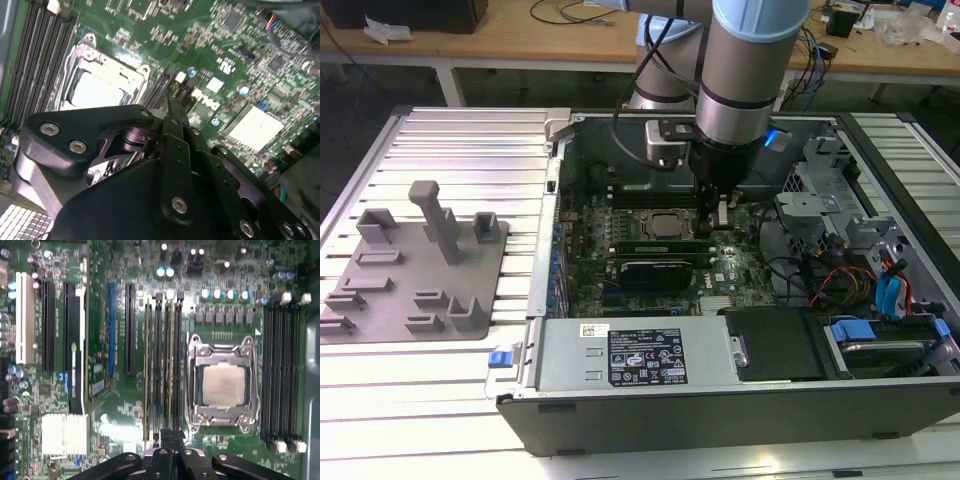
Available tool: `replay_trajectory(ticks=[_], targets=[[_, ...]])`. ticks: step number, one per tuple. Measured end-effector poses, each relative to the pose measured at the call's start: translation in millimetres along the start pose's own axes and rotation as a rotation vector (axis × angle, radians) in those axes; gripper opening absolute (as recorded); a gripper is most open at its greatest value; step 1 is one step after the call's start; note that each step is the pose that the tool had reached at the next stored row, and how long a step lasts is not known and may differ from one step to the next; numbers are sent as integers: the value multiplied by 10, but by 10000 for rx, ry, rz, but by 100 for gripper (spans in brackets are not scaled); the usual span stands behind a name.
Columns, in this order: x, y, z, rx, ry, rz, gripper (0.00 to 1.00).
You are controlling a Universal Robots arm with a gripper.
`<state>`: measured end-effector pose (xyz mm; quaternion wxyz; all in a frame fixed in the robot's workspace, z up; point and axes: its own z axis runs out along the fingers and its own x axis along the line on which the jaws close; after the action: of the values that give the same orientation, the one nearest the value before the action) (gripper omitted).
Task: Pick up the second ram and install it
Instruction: 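Press down the second ram until it locks into place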
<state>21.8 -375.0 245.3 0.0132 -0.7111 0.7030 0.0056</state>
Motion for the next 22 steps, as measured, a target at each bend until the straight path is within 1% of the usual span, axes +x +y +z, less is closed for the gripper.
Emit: replay_trajectory(ticks=[1, 3, 6, 10, 12, 14, 16, 18, 20, 22], targets=[[-3, -44, 11, 1, -1, 6, 8], [-12, -46, 62, 2, 0, 76, 8], [-20, -45, 90, 14, 7, 531, 8], [-52, -45, 134, 18, 12, 740, 8], [-53, -45, 135, 20, 8, 743, 8], [-54, -45, 111, 21, 5, 743, 8], [-37, -45, 109, 20, 7, 744, 8], [-36, -45, 118, 29, 6, 743, 8], [-34, -45, 147, 45, 12, 741, 8], [-35, -45, 154, 46, 7, 742, 8]])
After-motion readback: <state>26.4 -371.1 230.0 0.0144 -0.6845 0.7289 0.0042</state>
